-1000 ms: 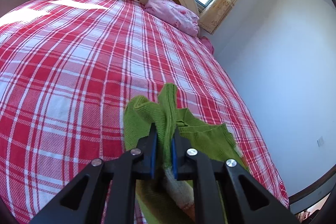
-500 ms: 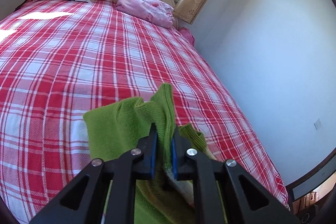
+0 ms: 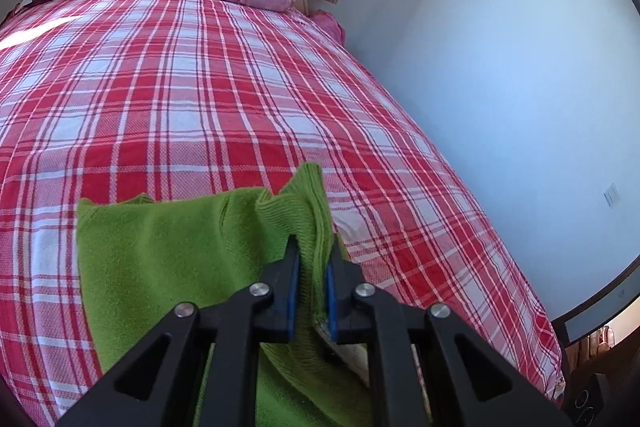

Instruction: Fold small clothes

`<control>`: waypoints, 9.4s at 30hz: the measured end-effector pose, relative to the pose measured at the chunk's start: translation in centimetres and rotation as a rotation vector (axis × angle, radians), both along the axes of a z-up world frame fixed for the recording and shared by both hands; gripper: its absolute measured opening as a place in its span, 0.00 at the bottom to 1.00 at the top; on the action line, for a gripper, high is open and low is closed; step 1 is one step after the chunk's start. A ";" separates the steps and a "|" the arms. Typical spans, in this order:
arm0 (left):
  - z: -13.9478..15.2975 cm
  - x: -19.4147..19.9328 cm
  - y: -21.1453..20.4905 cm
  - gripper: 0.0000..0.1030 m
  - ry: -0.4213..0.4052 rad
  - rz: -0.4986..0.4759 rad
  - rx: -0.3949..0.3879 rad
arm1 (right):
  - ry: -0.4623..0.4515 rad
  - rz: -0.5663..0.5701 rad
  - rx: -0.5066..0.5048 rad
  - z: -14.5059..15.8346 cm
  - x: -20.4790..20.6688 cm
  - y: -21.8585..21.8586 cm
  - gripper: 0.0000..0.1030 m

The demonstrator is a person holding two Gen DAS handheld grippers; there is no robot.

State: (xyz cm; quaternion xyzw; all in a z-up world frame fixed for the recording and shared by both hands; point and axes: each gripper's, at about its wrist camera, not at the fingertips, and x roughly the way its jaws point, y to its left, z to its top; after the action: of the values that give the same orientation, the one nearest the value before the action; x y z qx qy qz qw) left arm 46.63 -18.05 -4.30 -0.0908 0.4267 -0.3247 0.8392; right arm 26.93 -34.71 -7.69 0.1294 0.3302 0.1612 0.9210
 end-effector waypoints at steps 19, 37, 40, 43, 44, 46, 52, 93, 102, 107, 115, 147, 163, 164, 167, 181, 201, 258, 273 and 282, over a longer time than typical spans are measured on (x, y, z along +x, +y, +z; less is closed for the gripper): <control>0.4 -4.3 -3.8 0.43 -0.197 -0.052 0.170 | 0.104 -0.091 0.112 -3.9 0.1 -4.1 0.10; -5.1 -11.7 10.3 0.78 -0.212 0.158 0.094 | 0.128 -0.097 0.057 0.6 10.5 -2.0 0.40; -5.3 -11.6 10.3 0.78 -0.209 0.157 0.071 | 0.218 -0.070 0.063 -1.5 13.1 -1.6 0.18; -5.5 -12.0 10.9 0.79 -0.204 0.157 0.050 | 0.184 -0.110 0.005 -0.9 12.5 -1.3 0.12; -5.5 -12.0 11.0 0.84 -0.203 0.159 0.046 | 0.149 -0.122 -0.015 -0.1 11.8 -1.3 0.11; -5.6 -12.3 11.1 0.88 -0.208 0.164 0.050 | 0.092 -0.144 -0.047 1.3 10.5 -1.2 0.11; -6.3 -12.4 8.9 0.94 -0.195 0.112 0.160 | 0.199 -0.211 -0.088 -2.5 12.2 -2.9 0.11; -7.7 -11.5 6.5 1.00 -0.121 0.058 0.230 | 0.120 -0.007 -0.076 -3.0 13.8 -0.2 0.27; -7.8 -11.4 6.5 1.00 -0.101 0.059 0.214 | 0.110 0.002 -0.032 -3.0 12.4 -1.5 0.29; -7.6 -9.9 7.5 1.00 -0.046 0.090 0.110 | 0.082 0.041 -0.094 -3.4 12.1 -1.2 0.29; -7.9 -10.3 6.2 1.00 -0.071 0.092 0.147 | 0.014 -0.009 0.041 -1.8 11.1 -5.1 0.48; -8.1 -10.3 6.5 1.00 -0.065 0.075 0.119 | 0.291 0.125 0.371 -7.3 22.7 -7.2 0.67; -8.2 -10.5 5.2 0.99 -0.082 0.062 0.166 | 0.266 0.150 0.326 -8.1 22.5 -6.0 0.39; -8.2 -10.5 5.2 0.99 -0.083 0.061 0.169 | 0.272 0.143 0.314 -8.1 22.4 -5.8 0.38; -8.1 -10.6 5.1 0.94 -0.087 0.049 0.166 | 0.256 0.134 0.281 -7.8 22.1 -5.4 0.37; -6.9 -11.6 4.5 0.53 -0.117 0.026 0.172 | 0.174 0.077 0.195 -6.6 19.7 -4.4 0.33; -3.0 -16.6 8.8 0.36 -0.141 0.077 0.192 | 0.129 0.135 0.187 -2.6 12.7 2.1 0.31; -1.9 -29.9 31.9 0.35 -0.166 0.488 0.263 | 0.149 0.580 0.191 -0.9 8.2 34.9 0.31; -4.8 -32.2 34.3 0.35 -0.134 0.546 0.280 | 0.196 0.646 0.151 -2.7 7.3 40.1 0.31; -6.2 -32.8 35.2 0.36 -0.117 0.565 0.294 | 0.228 0.648 0.157 -3.8 7.4 41.3 0.31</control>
State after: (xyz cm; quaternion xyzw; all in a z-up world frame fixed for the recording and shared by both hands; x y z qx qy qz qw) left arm 13.86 17.17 -10.48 -0.0646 0.3782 -0.0184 0.9233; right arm 34.36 6.60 -11.51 0.1057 0.4415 0.4545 0.7664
